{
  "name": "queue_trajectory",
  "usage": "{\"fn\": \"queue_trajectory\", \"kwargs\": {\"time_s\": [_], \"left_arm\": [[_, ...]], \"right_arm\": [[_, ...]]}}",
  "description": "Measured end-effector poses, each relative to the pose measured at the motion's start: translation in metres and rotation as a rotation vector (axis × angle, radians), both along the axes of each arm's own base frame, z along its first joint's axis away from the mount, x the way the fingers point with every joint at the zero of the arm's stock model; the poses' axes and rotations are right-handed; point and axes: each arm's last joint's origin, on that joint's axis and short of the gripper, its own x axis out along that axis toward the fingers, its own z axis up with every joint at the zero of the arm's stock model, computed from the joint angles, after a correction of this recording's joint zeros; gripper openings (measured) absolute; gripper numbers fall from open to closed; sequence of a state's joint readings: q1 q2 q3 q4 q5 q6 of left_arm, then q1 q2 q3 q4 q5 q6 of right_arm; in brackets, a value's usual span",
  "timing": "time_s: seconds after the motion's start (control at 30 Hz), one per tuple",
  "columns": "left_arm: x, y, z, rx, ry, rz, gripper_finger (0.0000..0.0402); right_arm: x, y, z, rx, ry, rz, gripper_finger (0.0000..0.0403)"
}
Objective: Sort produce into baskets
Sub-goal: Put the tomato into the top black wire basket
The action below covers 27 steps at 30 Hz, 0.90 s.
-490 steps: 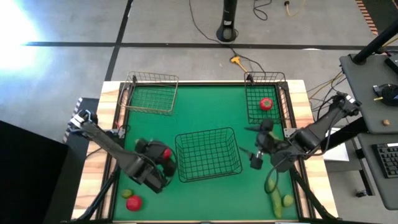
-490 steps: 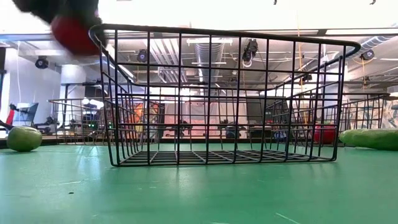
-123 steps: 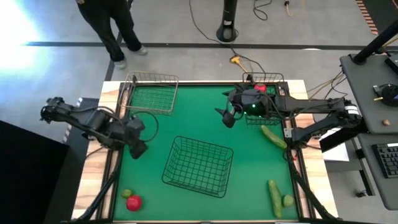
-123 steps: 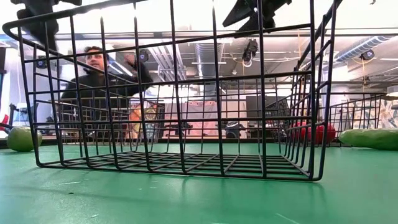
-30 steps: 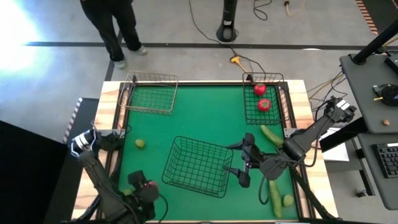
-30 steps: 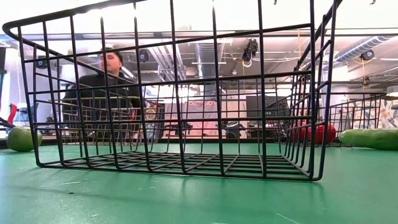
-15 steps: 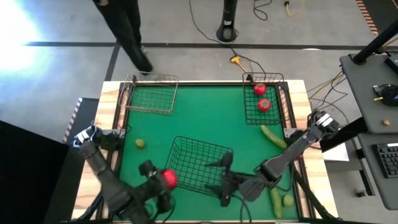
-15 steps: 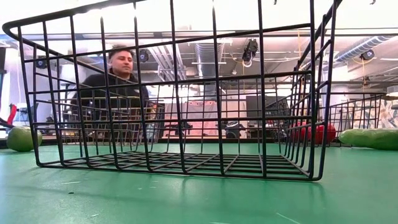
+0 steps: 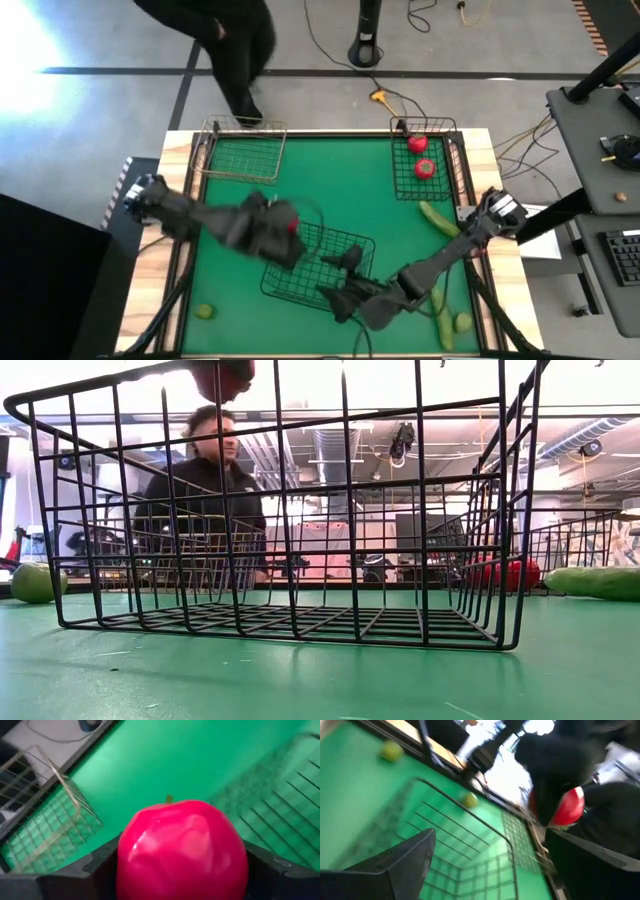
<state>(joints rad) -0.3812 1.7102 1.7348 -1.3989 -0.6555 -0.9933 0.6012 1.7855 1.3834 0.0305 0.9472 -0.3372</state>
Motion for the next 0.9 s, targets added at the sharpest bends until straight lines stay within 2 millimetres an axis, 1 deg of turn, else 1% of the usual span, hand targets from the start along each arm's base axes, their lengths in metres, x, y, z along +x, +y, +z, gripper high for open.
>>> {"fn": "queue_trajectory", "kwargs": {"time_s": [0.1,0.2,0.3,0.4,0.47,0.57,0.7,0.77,0.83,0.9], "left_arm": [[0.008,0.037,0.008,-0.034,0.008,0.008,0.0275],[0.016,0.074,0.015,-0.095,-0.017,-0.019,0.0275],[0.031,0.106,0.017,-0.195,-0.115,-0.084,0.0275],[0.050,0.125,0.011,-0.282,-0.272,-0.227,0.0275],[0.059,0.134,0.005,-0.334,-0.370,-0.317,0.0275],[0.065,0.154,-0.012,-0.388,-0.454,-0.390,0.0275],[0.064,0.186,-0.033,-0.402,-0.556,-0.456,0.0276],[0.063,0.204,-0.041,-0.421,-0.625,-0.484,0.0277],[0.060,0.224,-0.052,-0.450,-0.684,-0.504,0.0277],[0.058,0.242,-0.064,-0.496,-0.725,-0.499,0.0277]], "right_arm": [[-0.002,-0.020,-0.001,0.002,0.015,-0.070,0.0368],[-0.006,-0.044,0.004,0.042,0.007,-0.131,0.0368],[-0.012,-0.071,0.009,0.079,-0.008,-0.196,0.0368],[-0.019,-0.100,0.012,0.114,-0.029,-0.272,0.0368],[-0.028,-0.118,0.011,0.119,-0.031,-0.314,0.0368],[-0.044,-0.137,0.009,0.123,-0.035,-0.354,0.0368],[-0.064,-0.156,0.009,0.118,-0.058,-0.384,0.0368],[-0.070,-0.167,0.008,0.104,-0.076,-0.398,0.0368],[-0.075,-0.179,0.001,0.092,-0.065,-0.401,0.0368],[-0.076,-0.194,-0.005,0.127,-0.070,-0.369,0.0368]]}}
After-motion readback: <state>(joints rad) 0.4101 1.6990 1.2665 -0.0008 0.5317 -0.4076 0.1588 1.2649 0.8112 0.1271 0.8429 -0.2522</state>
